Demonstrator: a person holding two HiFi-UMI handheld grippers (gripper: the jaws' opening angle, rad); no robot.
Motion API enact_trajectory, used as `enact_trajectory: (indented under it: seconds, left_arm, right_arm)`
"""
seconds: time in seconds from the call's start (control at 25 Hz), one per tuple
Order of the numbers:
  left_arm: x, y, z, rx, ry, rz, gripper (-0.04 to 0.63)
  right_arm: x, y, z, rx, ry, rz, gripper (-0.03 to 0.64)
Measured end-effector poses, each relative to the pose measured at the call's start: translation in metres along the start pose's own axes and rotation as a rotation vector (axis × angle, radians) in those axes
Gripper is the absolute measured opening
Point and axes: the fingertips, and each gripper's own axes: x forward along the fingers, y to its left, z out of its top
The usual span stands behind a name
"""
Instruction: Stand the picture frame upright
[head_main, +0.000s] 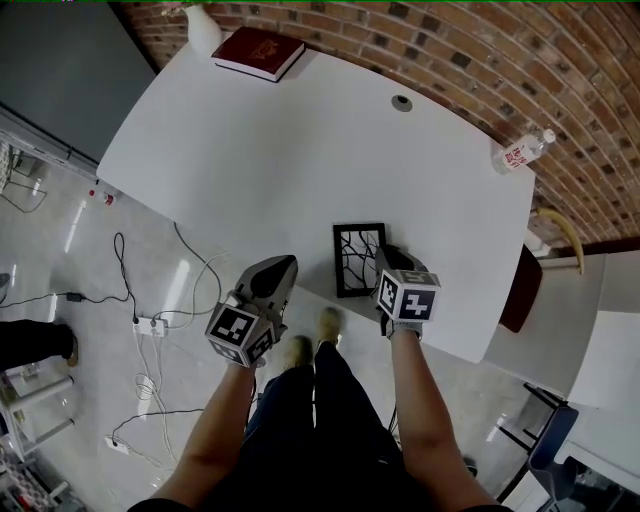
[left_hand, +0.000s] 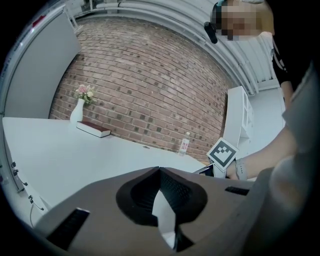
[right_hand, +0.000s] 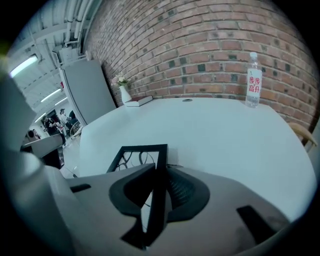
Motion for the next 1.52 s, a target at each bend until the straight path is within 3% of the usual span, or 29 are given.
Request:
enact_trajectory:
  seconds: [0.48,0.56,0.72,1.08,1.28,1.52]
  left_arm:
    - [-0.009,-0.008,-0.031,-0.067,0.071,0.021,0.016]
    - [-0.012,-0.011,-0.042,-0.098,0.093,0.016,0.093]
    - [-0.02,-0.019,-0.061,-0.153,0.139,-0.003,0.11]
    - [-0.025,-0.053,-0.114,-0.426,0.283,-0.141,0.206]
    - [-0.024,-0.064,-0.135,-0.557,0.358,-0.184,0.213]
    - [-0.018,-0.062,-0.138,-0.725,0.331,-0.215,0.213]
  right_arm:
    - [-0.002,0.028,-0.008,-0.056,0.001,0.109,0.066]
    - [-0.002,0.034,-0.009,-0.061,-0.001,0.122,0.066]
    - [-0.004,0.044,-0.013,-0.069,0.003,0.14,0.066]
    - [-0.004,0.063,-0.023,-0.082,0.003,0.163,0.066]
    - [-0.005,0.071,-0.027,-0.088,0.003,0.167,0.066]
    - [-0.007,0.075,-0.03,-0.093,0.001,0.168,0.066]
